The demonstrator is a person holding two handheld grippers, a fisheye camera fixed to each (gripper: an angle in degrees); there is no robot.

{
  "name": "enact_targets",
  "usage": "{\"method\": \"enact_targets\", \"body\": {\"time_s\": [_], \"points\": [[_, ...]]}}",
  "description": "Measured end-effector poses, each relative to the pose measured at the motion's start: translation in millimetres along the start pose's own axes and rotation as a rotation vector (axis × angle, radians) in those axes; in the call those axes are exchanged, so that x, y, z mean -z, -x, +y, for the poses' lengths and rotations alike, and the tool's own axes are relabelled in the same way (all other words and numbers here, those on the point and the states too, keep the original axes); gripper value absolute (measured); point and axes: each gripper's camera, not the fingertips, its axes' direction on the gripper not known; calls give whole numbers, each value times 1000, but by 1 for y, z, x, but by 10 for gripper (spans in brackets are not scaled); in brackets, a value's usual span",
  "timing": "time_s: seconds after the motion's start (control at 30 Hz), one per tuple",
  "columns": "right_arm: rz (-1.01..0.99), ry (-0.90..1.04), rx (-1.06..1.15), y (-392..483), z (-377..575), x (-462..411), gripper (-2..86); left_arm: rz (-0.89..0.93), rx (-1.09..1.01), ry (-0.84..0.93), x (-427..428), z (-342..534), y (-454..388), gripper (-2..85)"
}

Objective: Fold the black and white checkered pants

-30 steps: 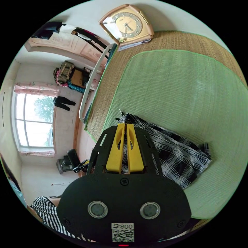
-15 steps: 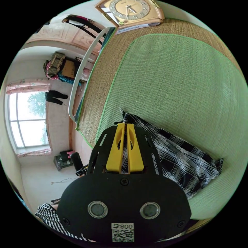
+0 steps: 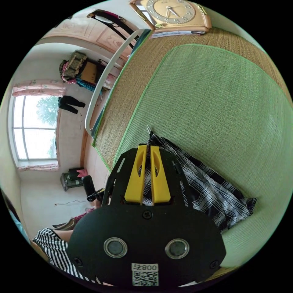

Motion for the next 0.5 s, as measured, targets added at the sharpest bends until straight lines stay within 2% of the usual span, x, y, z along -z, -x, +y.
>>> {"method": "enact_targets", "body": {"time_s": [0.3, 0.5], "points": [[1, -57, 68, 14, -8, -2, 8, -54, -139, 31, 10, 2, -22, 2], [-10, 0, 45, 12, -24, -28, 3, -140, -134, -47, 23, -1, -29, 1]]}}
